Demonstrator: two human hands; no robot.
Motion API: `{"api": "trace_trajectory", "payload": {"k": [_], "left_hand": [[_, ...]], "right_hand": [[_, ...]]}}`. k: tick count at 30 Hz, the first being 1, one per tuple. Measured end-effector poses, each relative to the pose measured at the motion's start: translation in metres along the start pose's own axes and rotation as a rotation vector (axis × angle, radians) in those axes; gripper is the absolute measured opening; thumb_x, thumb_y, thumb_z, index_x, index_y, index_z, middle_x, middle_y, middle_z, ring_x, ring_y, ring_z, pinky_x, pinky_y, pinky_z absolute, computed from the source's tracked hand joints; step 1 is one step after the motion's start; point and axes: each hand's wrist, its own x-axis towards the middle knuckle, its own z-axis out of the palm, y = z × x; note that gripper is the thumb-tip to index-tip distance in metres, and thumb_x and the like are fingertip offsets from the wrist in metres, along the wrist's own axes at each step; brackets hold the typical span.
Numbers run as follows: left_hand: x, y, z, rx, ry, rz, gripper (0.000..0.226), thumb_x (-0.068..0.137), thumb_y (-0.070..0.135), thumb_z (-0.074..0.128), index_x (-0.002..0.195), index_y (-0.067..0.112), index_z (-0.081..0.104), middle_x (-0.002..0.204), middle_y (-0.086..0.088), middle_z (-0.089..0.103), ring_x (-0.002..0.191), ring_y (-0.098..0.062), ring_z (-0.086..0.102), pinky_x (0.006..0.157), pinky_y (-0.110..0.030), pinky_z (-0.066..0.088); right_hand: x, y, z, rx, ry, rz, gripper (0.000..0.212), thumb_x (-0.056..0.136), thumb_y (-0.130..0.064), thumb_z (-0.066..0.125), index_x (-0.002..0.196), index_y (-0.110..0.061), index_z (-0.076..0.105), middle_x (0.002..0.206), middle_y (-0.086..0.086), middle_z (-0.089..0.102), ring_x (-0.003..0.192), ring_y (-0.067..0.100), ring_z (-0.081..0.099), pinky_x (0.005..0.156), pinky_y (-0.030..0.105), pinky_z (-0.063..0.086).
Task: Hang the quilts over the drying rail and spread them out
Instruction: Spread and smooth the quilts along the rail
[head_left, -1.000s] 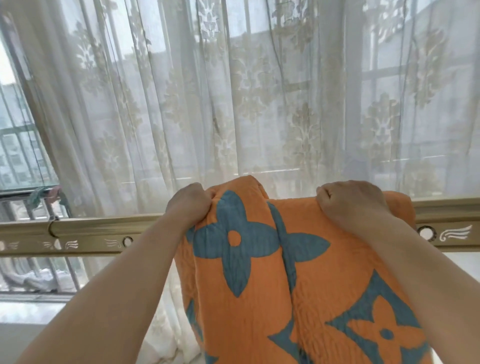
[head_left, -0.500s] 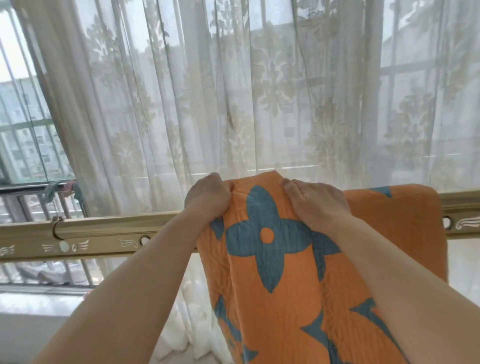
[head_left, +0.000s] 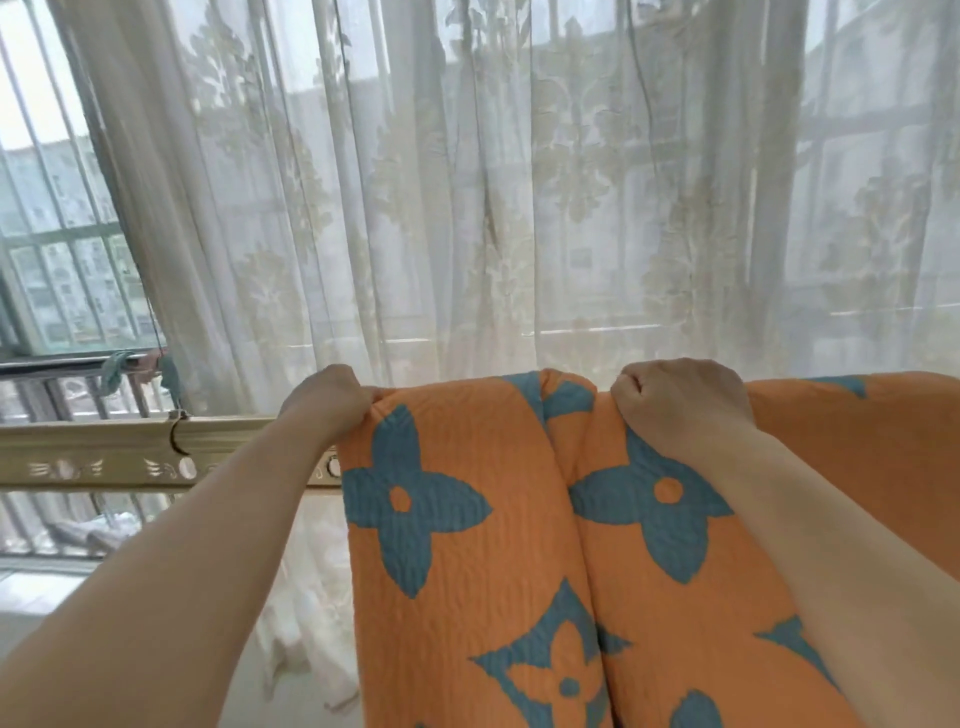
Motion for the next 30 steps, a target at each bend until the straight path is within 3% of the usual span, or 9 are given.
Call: {"api": "trace_trajectory", "payload": {"k": [5,7,9,12,14,16,19,24,30], "left_hand": [[0.001,0.005,0.007,0.037,0.009,0.011,0.036,0.092,0.041,0.056,0.088,0.005,0.059,0.094,-0.013,0.066,0.084,-0.028,0.06,0.068,-0.035,0.043],[-0.003,0.01,0.006,0.129,0.111,0.056,0.028,0.093,0.032,0.054,0.106,0.006,0.054,0.106,-0.013,0.064,0.097,-0.031,0.06,0.073,-0.036,0.043],[-0.014,0.025,0.008,0.086,0.241,0.214,0.025,0.096,0.025,0.049,0.116,0.01,0.051,0.11,-0.011,0.064,0.102,-0.03,0.058,0.077,-0.036,0.043],[-0.045,0.059,0.021,-0.182,0.163,0.448,0.032,0.1,0.038,0.037,0.104,0.015,0.059,0.099,-0.003,0.065,0.094,-0.022,0.059,0.077,-0.037,0.044],[-0.061,0.074,0.039,-0.112,0.106,0.506,0.045,0.098,0.051,0.027,0.095,0.019,0.059,0.09,0.002,0.062,0.087,-0.017,0.056,0.075,-0.034,0.038],[-0.065,0.076,0.051,0.067,0.184,0.559,0.057,0.094,0.058,0.014,0.091,0.021,0.058,0.084,0.004,0.061,0.082,-0.017,0.054,0.076,-0.034,0.036],[-0.06,0.067,0.052,0.027,0.205,0.562,0.055,0.094,0.059,0.012,0.073,0.023,0.048,0.073,0.006,0.054,0.075,-0.017,0.052,0.079,-0.037,0.04],[-0.046,0.055,0.047,-0.055,0.179,0.495,0.058,0.096,0.059,0.012,0.062,0.026,0.045,0.068,0.009,0.052,0.074,-0.015,0.052,0.069,-0.033,0.035],[-0.034,0.032,0.037,-0.012,0.178,0.476,0.067,0.095,0.062,0.014,0.056,0.017,0.045,0.06,0.002,0.053,0.061,-0.013,0.049,0.064,-0.034,0.035]], "right_hand": [[0.003,-0.033,0.008,0.178,0.017,-0.073,0.041,0.1,-0.037,0.023,0.118,-0.025,0.057,0.109,0.003,0.066,0.097,0.024,0.057,0.075,0.032,0.032],[0.005,-0.037,0.011,0.173,0.005,-0.083,0.041,0.1,-0.037,0.023,0.12,-0.024,0.056,0.107,0.005,0.067,0.093,0.023,0.056,0.074,0.031,0.031],[0.007,-0.034,0.013,0.187,0.002,-0.073,0.041,0.1,-0.036,0.022,0.116,-0.024,0.058,0.099,0.004,0.068,0.083,0.021,0.053,0.071,0.031,0.032],[0.009,-0.033,0.02,0.179,0.021,-0.081,0.042,0.098,-0.032,0.019,0.107,-0.022,0.059,0.089,0.003,0.068,0.076,0.02,0.052,0.067,0.032,0.034],[0.011,-0.034,0.025,0.158,0.061,-0.107,0.044,0.098,-0.031,0.017,0.106,-0.022,0.059,0.092,0.003,0.069,0.076,0.021,0.054,0.066,0.032,0.033],[0.011,-0.034,0.03,0.132,0.099,-0.139,0.046,0.097,-0.031,0.015,0.109,-0.022,0.059,0.097,0.001,0.07,0.08,0.022,0.058,0.066,0.031,0.034],[0.01,-0.033,0.03,0.164,0.115,-0.12,0.046,0.098,-0.032,0.017,0.113,-0.022,0.06,0.097,0.003,0.071,0.084,0.022,0.06,0.068,0.031,0.037],[0.005,-0.034,0.026,0.121,0.174,-0.135,0.046,0.099,-0.032,0.021,0.107,-0.02,0.064,0.087,0.003,0.071,0.077,0.022,0.061,0.067,0.032,0.043],[0.004,-0.041,0.023,0.078,0.175,-0.124,0.045,0.097,-0.029,0.025,0.087,-0.017,0.067,0.076,0.002,0.068,0.065,0.018,0.05,0.06,0.03,0.033]]}}
